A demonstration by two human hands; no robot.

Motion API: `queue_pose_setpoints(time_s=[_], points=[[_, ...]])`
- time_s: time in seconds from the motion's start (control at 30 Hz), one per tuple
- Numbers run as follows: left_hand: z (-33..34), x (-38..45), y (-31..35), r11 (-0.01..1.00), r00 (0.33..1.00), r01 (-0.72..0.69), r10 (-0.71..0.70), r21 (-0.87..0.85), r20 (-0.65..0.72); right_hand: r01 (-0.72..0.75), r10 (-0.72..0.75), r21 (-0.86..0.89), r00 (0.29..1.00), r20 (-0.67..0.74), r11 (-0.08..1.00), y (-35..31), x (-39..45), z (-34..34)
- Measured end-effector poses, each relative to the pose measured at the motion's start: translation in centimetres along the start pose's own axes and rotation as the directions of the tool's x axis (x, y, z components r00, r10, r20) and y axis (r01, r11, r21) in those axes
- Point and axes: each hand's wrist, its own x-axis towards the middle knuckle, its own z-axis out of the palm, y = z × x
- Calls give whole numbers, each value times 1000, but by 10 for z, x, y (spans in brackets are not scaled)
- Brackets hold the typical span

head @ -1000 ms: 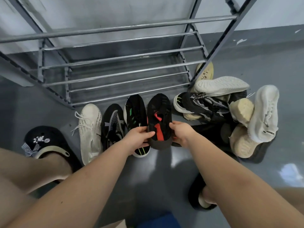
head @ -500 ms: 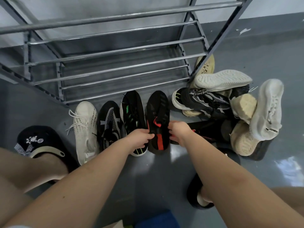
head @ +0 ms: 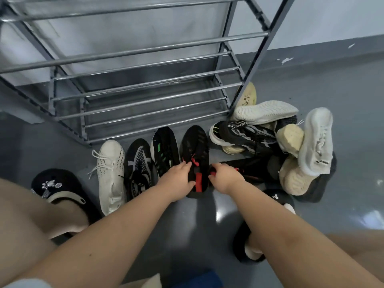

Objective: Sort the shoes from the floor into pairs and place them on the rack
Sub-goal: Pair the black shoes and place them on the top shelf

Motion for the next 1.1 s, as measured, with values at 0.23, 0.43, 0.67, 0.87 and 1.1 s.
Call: queue_pose_setpoints(time_s=[0.23,0.43,0.67,0.87,1.1], points=[[-10,-5,26,987,995,-96,96,128,0,-60,57,-27,993,-107,998,30,-13,-23],[-32,11,53,958,988,-148,157,245,-17,-60,50,-42,977,-206,997,45,-12,-58],[-63,47,81,941,983,-159,180,299,-44,-74,61,-32,954,-293,997,55,13,-113],[-63,81,81,972,996,-84,87,222,-5,-22,64,144,953,-297,989,62,46,-109],[-56,114,82,997,998,-60,60,43,19,-31,125,291,942,-311,956,55,85,-97]])
